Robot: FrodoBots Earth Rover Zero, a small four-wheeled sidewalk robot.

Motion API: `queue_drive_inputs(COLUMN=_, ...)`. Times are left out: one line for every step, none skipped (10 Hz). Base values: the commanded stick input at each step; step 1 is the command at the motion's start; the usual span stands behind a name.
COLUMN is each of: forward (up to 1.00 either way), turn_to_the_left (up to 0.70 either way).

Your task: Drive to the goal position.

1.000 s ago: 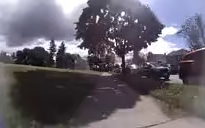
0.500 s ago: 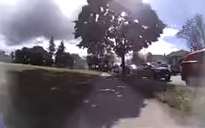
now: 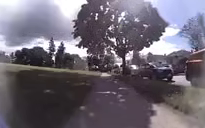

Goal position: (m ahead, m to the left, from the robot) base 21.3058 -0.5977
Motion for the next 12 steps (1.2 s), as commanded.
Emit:
queue_drive_inputs(forward=0.7, turn_to_the_left=0.0)
queue_drive_inputs(forward=0.7, turn_to_the_left=0.0)
queue_drive_inputs(forward=0.7, turn_to_the_left=0.0)
queue_drive_inputs(forward=0.7, turn_to_the_left=0.0)
queue_drive_inputs(forward=0.7, turn_to_the_left=0.0)
queue_drive_inputs(forward=0.7, turn_to_the_left=0.0)
queue_drive_inputs(forward=0.7, turn_to_the_left=0.0)
queue_drive_inputs(forward=0.7, turn_to_the_left=0.0)
queue_drive_inputs(forward=0.7, turn_to_the_left=0.0)
queue_drive_inputs(forward=0.7, turn_to_the_left=0.0)
queue_drive_inputs(forward=0.7, turn_to_the_left=0.0)
queue_drive_inputs(forward=0.7, turn_to_the_left=0.0)
